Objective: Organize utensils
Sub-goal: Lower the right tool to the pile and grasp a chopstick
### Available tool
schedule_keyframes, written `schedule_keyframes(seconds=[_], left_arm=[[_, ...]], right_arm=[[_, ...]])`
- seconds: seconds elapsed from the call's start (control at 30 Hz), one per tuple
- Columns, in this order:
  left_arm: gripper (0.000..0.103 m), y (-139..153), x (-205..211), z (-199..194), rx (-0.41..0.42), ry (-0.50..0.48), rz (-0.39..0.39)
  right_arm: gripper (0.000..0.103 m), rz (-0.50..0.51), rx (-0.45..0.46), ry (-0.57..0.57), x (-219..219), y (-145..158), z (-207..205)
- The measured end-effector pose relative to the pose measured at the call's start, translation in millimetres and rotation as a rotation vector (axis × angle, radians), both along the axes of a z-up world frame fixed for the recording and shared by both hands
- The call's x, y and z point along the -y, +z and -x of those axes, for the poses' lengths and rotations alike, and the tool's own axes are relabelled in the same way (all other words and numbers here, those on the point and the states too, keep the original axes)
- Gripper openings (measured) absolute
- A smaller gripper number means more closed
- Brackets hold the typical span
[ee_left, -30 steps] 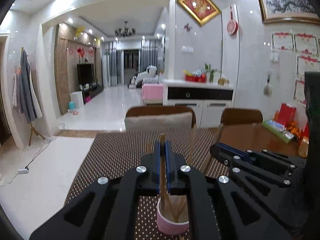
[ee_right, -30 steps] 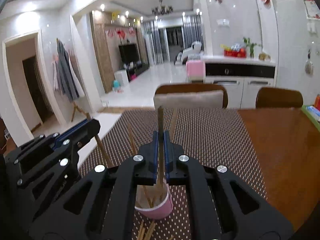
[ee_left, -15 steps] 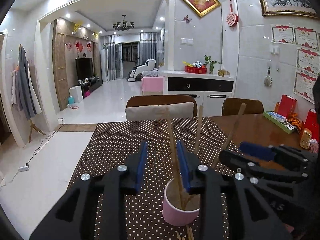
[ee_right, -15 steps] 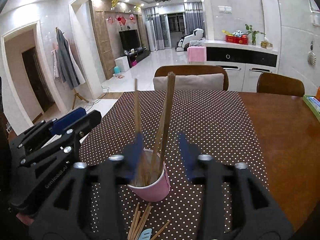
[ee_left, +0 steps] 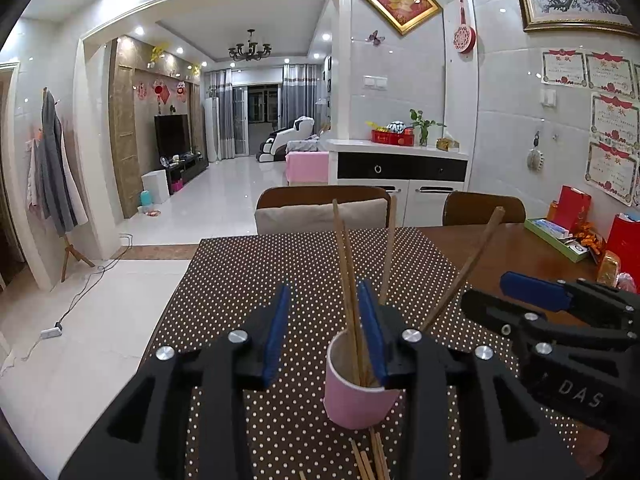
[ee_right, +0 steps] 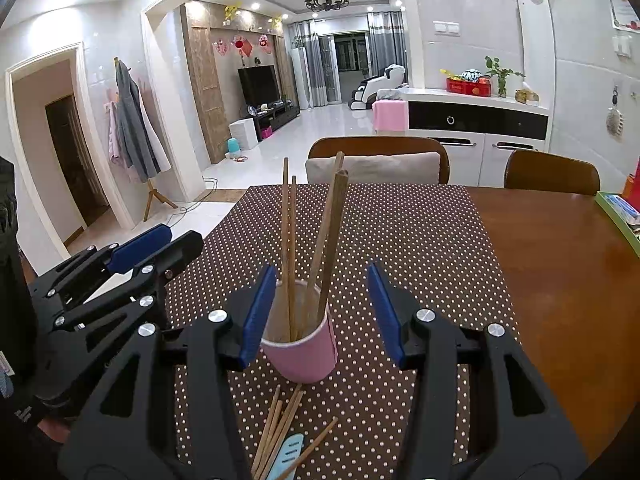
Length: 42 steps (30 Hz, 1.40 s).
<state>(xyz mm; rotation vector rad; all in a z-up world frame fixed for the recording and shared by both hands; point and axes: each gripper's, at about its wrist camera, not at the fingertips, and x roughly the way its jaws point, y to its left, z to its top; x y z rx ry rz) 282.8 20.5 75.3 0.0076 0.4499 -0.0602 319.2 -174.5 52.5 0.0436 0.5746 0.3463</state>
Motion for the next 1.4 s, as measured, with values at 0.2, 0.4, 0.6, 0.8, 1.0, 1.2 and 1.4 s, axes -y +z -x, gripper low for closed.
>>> schedule_keyframes(seconds=[0.2,0.4,0.6,0.8,1.0,1.2,1.4], left_arm=[[0.039,-17.8,-3.5,13.2,-0.049,-0.001,0.002],[0.039,-41.1,-9.0,22.3,-0.105,0.005,-0.004],[0.04,-66.2,-14.8,28.9,-0.163,0.019,0.0],[0.041,-95.9,-20.6,33.2,-0.233,0.025,0.005],[0.041,-123.8,-28.1,36.8,-0.317,0.032,0.022],[0.045,-144.0,-30.1,39.2,-0.396,0.027,0.027],[0.049,-159.6,-32.4,36.5,-0.48,0.034,0.073]], right_arm=[[0.052,0.022,-0.046,0.001,1.4,-13.8,11.7],[0.052,0.047,-0.128,0.003,0.0,-40.5,17.4],[0.052,0.061,-0.217,0.0,-0.7,-74.3,20.1],[0.052,0.082,-0.322,-0.003,-4.3,-110.0,16.6],[0.052,0.105,-0.454,-0.018,-8.5,-145.3,6.7],[0.052,0.123,-0.577,-0.03,-8.7,-170.9,2.1],[0.051,0.151,-0.597,-0.038,-12.7,-173.8,1.4]])
